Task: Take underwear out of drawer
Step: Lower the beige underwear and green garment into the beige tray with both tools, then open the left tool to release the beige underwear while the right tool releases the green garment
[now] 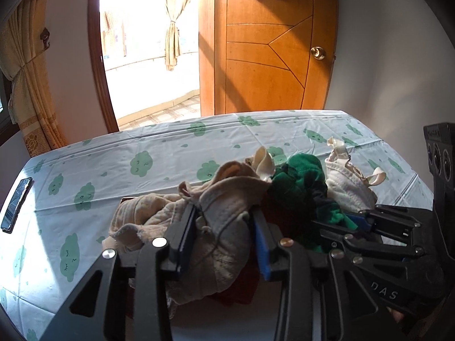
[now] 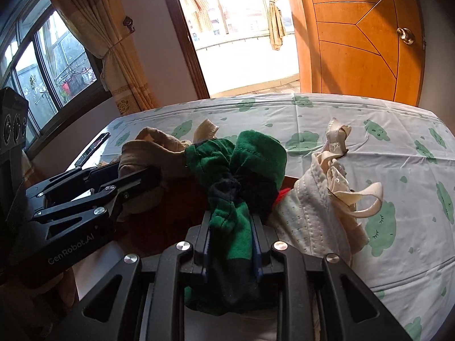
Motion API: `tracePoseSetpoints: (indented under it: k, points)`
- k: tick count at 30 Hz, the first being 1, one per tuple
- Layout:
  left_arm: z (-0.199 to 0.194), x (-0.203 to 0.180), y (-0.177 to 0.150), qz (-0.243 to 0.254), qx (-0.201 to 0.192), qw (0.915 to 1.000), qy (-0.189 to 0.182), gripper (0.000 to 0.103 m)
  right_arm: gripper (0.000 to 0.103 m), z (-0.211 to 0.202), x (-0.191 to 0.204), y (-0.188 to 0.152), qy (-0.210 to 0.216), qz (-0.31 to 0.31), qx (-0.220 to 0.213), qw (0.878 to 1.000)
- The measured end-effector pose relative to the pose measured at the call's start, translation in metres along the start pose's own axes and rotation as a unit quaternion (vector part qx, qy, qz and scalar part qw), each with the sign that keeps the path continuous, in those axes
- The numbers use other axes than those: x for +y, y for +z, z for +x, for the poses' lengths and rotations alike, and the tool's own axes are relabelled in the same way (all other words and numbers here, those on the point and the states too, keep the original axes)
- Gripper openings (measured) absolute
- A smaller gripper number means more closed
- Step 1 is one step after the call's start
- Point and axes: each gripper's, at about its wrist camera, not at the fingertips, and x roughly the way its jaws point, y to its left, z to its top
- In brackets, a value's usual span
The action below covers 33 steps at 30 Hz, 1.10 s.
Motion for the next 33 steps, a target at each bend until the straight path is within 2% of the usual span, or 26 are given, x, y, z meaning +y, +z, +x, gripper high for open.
tracePoseSetpoints:
  k: [2, 3, 4, 8, 13, 22, 33]
  points:
    - [-0.005, -0.002, -0.002, 0.002, -0.006, 1.0, -0.004, 0.052, 0.028, 0.0, 0.0, -0.001, 0.0, 0.0, 0.001, 1.0]
    - [-0.007, -0.003, -0.003, 0.004, -0.008, 0.9999, -0.003, 0.053, 0.031, -0.001, 0.001, -0.001, 0.002, 0.0, 0.001, 1.0]
    - [-0.009, -0.003, -0.004, 0.004, -0.011, 0.9999, 0.0, 0.053, 0.037, -0.002, 0.001, -0.001, 0.002, 0.0, 0.0, 1.0]
    - [-0.014, -0.001, -0.007, 0.002, -0.016, 0.9999, -0.004, 0.054, 0.045, -0.01, 0.001, -0.002, 0.005, 0.002, -0.008, 1.0]
    - [-0.027, -0.001, -0.011, -0.001, -0.031, 0.9995, -0.008, 0.06, 0.065, -0.026, 0.001, -0.005, 0.0, 0.002, -0.034, 0.999]
    - [-0.047, -0.012, -0.027, 0.01, -0.045, 0.9988, -0.014, 0.063, 0.066, -0.046, 0.001, -0.027, 0.006, -0.001, -0.049, 0.999]
    - [-0.082, -0.012, -0.043, -0.005, -0.07, 0.997, -0.032, 0.066, 0.068, -0.076, 0.014, -0.047, 0.015, -0.018, -0.074, 0.997]
